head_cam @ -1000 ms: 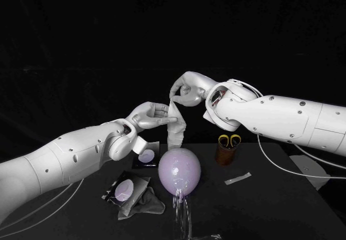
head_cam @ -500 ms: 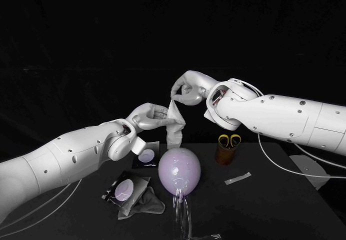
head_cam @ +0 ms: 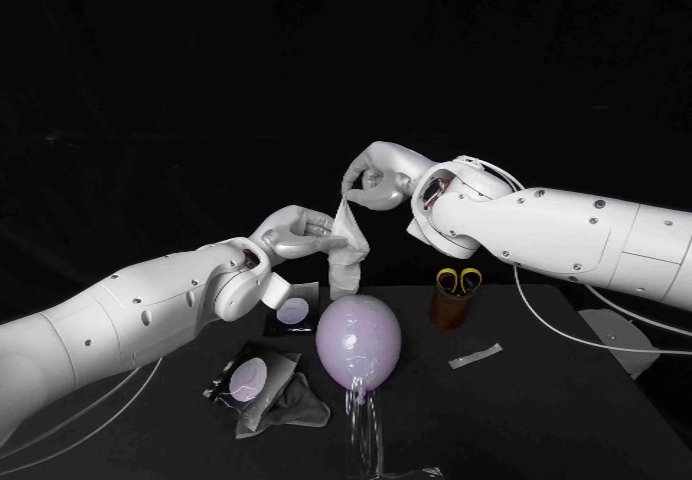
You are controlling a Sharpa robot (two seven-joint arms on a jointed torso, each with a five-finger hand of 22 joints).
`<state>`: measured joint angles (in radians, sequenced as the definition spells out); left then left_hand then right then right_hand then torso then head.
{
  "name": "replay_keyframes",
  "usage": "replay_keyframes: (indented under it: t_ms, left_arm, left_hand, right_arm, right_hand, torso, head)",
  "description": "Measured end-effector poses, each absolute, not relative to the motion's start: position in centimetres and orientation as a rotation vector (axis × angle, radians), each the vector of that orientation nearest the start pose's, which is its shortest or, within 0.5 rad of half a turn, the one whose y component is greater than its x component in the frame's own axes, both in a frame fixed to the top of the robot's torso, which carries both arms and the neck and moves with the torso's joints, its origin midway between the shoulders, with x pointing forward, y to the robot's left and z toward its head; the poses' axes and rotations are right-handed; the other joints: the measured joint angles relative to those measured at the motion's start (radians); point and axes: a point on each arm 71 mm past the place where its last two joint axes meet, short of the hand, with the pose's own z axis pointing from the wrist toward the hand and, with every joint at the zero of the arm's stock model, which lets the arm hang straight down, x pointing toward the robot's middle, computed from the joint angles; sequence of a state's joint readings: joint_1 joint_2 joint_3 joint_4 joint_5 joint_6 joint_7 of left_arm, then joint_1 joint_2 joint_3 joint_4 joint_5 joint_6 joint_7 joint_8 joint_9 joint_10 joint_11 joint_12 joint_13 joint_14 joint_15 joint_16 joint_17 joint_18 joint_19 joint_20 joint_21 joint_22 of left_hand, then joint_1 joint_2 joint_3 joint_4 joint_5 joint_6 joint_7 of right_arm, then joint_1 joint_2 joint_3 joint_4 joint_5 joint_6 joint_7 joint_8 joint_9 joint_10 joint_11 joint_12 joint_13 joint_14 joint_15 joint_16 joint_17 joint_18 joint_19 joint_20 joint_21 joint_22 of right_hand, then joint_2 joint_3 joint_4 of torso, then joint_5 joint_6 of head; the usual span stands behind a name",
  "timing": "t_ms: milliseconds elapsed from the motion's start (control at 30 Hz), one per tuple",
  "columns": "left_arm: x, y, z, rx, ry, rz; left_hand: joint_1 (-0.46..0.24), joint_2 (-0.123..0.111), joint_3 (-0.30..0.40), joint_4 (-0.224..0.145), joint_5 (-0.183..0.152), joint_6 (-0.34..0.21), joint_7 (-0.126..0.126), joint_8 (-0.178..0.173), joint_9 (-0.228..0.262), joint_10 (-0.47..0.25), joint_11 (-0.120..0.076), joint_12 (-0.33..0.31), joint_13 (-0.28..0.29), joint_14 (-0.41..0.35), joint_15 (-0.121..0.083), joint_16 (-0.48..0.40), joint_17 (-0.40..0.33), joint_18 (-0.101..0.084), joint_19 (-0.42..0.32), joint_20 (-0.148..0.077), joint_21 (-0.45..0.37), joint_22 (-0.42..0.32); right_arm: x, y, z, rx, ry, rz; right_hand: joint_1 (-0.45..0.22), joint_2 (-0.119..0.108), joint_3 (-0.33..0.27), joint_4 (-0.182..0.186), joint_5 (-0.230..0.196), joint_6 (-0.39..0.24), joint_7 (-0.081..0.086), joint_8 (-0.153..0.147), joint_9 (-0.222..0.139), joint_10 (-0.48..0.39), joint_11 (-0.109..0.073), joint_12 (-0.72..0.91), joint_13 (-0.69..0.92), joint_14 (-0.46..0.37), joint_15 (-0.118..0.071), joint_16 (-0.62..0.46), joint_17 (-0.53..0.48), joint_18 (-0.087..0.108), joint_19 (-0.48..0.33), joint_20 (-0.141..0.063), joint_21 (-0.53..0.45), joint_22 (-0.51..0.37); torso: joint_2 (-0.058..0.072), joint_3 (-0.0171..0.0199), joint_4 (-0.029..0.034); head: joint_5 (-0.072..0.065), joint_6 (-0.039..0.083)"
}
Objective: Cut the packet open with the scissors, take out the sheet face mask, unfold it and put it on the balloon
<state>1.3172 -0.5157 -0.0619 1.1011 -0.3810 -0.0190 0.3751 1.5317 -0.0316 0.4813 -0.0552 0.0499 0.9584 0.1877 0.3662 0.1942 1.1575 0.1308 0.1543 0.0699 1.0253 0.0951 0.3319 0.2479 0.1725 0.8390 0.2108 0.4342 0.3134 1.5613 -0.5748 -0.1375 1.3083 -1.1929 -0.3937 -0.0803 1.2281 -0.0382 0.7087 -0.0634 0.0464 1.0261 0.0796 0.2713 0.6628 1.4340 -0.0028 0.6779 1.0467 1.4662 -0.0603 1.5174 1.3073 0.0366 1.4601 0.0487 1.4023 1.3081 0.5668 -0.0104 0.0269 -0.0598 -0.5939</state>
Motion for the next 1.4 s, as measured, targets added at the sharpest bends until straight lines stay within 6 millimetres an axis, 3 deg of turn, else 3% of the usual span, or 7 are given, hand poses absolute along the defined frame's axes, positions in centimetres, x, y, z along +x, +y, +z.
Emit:
replay_keyframes:
  t_ms: [167,300,433,700,1000,1200,1400]
  left_arm:
    - [56.3,13.7,-14.3,-0.543,1.603,-1.592]
    - [56.4,13.9,-14.2,-0.577,1.592,-1.605]
    - [56.4,14.2,-14.2,-0.619,1.580,-1.619]
    - [56.2,14.8,-14.2,-0.692,1.568,-1.647]
    - [56.1,15.0,-14.2,-0.743,1.563,-1.663]
    - [56.0,14.9,-14.3,-0.757,1.564,-1.669]
    - [55.9,14.7,-14.3,-0.759,1.570,-1.671]
  left_hand:
    - [-0.018,0.017,-0.006,0.005,0.000,0.017,-0.014,0.005,0.005,0.031,-0.015,0.002,-0.001,0.034,-0.015,0.001,0.004,0.000,-0.031,-0.023,0.085,0.067]
    - [-0.032,0.023,0.007,-0.007,-0.003,0.023,-0.015,0.005,0.008,0.043,-0.017,-0.007,-0.003,0.046,-0.018,-0.011,0.006,0.000,-0.066,-0.030,0.141,0.114]
    - [-0.040,0.023,0.014,-0.014,-0.004,0.028,-0.018,0.005,0.011,0.061,-0.019,-0.010,-0.003,0.063,-0.023,-0.011,0.013,-0.001,-0.077,-0.034,0.175,0.140]
    - [-0.047,0.017,0.028,-0.028,-0.004,0.028,-0.018,0.005,0.012,0.073,-0.020,-0.007,0.002,0.080,-0.031,-0.011,0.024,-0.001,-0.085,-0.036,0.219,0.175]
    - [-0.052,0.012,0.042,-0.042,-0.006,0.028,-0.018,-0.010,0.013,0.080,-0.020,-0.006,0.002,0.086,-0.030,-0.006,0.036,-0.002,-0.103,-0.039,0.252,0.200]
    - [-0.055,0.008,0.049,-0.049,-0.007,0.022,-0.012,-0.014,0.009,0.080,-0.020,-0.001,0.003,0.086,-0.030,-0.006,0.041,-0.003,-0.110,-0.043,0.265,0.211]
    - [-0.055,0.009,0.050,-0.050,-0.008,0.022,-0.012,-0.018,0.009,0.080,-0.020,-0.001,0.003,0.086,-0.030,-0.002,0.043,-0.003,-0.112,-0.041,0.270,0.214]
  right_arm:
    - [55.6,-12.6,-3.7,-0.098,1.415,0.752]
    - [55.8,-12.9,-4.2,-0.076,1.426,0.756]
    - [56.1,-13.9,-5.0,-0.022,1.432,0.766]
    - [55.9,-17.6,-6.1,0.153,1.361,0.808]
    - [52.9,-19.1,-7.4,0.170,1.262,0.901]
    - [50.9,-17.9,-8.3,0.079,1.237,0.942]
    - [49.8,-16.5,-9.0,-0.014,1.225,0.950]
  right_hand:
    - [-0.003,-0.003,-0.014,0.022,0.000,-0.051,0.017,0.003,0.024,-0.054,0.018,-0.163,-0.090,0.001,0.004,-0.052,0.000,0.000,0.000,0.000,-0.038,0.000]
    - [-0.058,-0.057,-0.076,0.055,0.005,-0.147,0.052,-0.077,-0.008,-0.132,0.046,-0.277,-0.150,0.000,0.033,-0.127,0.000,0.000,-0.022,0.022,-0.085,0.000]
    - [-0.077,-0.109,-0.130,0.093,0.003,-0.236,0.083,-0.153,-0.050,-0.248,0.078,-0.347,-0.199,-0.089,0.066,-0.291,-0.101,0.041,-0.124,0.047,-0.255,-0.001]
    - [-0.033,-0.106,-0.145,0.108,0.003,-0.237,0.101,-0.171,-0.065,-0.354,0.107,-0.390,-0.244,-0.250,0.093,-0.470,-0.272,0.079,-0.268,0.072,-0.485,-0.001]
    - [0.023,-0.081,-0.133,0.086,0.003,-0.071,0.056,-0.112,-0.064,-0.257,0.059,-0.298,-0.253,-0.098,0.053,-0.282,-0.122,0.062,-0.105,0.058,-0.231,0.000]
    - [0.016,-0.094,-0.160,0.107,0.003,-0.030,0.040,-0.112,-0.090,-0.221,0.039,-0.217,-0.220,-0.010,0.037,-0.147,-0.007,0.024,-0.020,0.039,-0.081,0.000]
    - [-0.012,-0.122,-0.201,0.131,0.003,-0.017,0.040,-0.117,-0.112,-0.168,0.040,-0.006,-0.075,-0.004,0.037,-0.042,0.000,0.024,0.001,0.035,-0.023,0.000]
  torso:
    - [0.000,0.0001,-0.0001]
    - [0.000,0.0000,-0.0001]
    - [0.000,0.0003,-0.0001]
    - [0.000,0.0003,-0.0007]
    - [0.000,0.0005,-0.0012]
    - [0.000,0.0010,-0.0011]
    - [0.000,0.0006,-0.0001]
  head:
    - [0.002,0.000]
    - [0.003,0.001]
    - [0.004,0.002]
    - [0.008,0.005]
    - [0.018,0.008]
    - [0.021,0.011]
    - [0.021,0.012]
